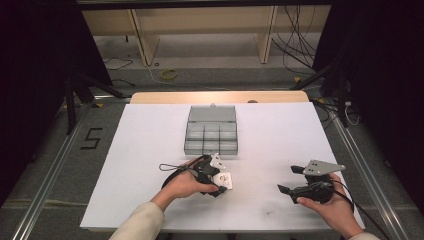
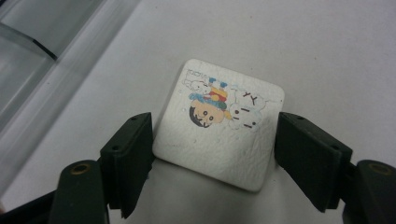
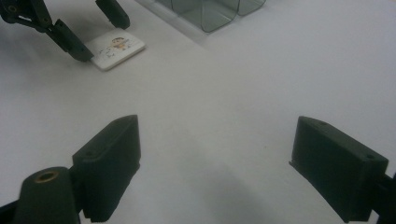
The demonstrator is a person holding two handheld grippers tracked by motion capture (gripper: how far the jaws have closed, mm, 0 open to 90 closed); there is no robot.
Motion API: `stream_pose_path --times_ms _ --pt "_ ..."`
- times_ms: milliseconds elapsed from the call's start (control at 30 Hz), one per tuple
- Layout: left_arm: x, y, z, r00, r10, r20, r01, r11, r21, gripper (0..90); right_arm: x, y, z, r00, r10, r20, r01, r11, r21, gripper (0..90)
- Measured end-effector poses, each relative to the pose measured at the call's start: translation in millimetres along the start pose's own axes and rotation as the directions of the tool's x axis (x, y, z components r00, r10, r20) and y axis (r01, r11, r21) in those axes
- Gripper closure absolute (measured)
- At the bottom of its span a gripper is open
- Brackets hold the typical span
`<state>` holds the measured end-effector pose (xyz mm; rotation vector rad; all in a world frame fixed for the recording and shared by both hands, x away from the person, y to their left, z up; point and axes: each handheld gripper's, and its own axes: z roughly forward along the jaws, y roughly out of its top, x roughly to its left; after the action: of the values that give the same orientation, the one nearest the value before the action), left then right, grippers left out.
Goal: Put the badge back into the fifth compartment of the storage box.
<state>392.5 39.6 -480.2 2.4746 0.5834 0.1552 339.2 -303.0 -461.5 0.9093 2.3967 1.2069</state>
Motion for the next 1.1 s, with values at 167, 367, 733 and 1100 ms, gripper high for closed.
stream_pose_path --times_ms 167,367,733,1100 --pt "1.5 -0.2 -2.2 0.9993 -0.035 0.01 0.035 0.9994 0.005 30.0 0.1 0.1 0.1 1.0 0.0 -0.001 0.0 1.0 0.0 16.2" --pt "-0.8 -0.1 -1.5 1.0 -0.003 -0.004 0.003 1.0 0.0 30.2 -0.1 -0.3 0.7 1.0 0.001 -0.003 -0.001 1.0 0.003 16.2" --pt "-5.7 5.2 6.1 0.9966 0.077 -0.029 -0.078 0.9966 -0.027 22.3 0.1 -0.5 1.7 1.0 0.003 -0.003 -0.003 1.0 0.007 16.2" --pt "1.2 5.5 11.0 0.996 0.082 0.035 -0.08 0.9955 -0.052 22.1 0.4 -0.5 2.3 1.0 0.004 -0.004 -0.004 1.0 0.01 16.2"
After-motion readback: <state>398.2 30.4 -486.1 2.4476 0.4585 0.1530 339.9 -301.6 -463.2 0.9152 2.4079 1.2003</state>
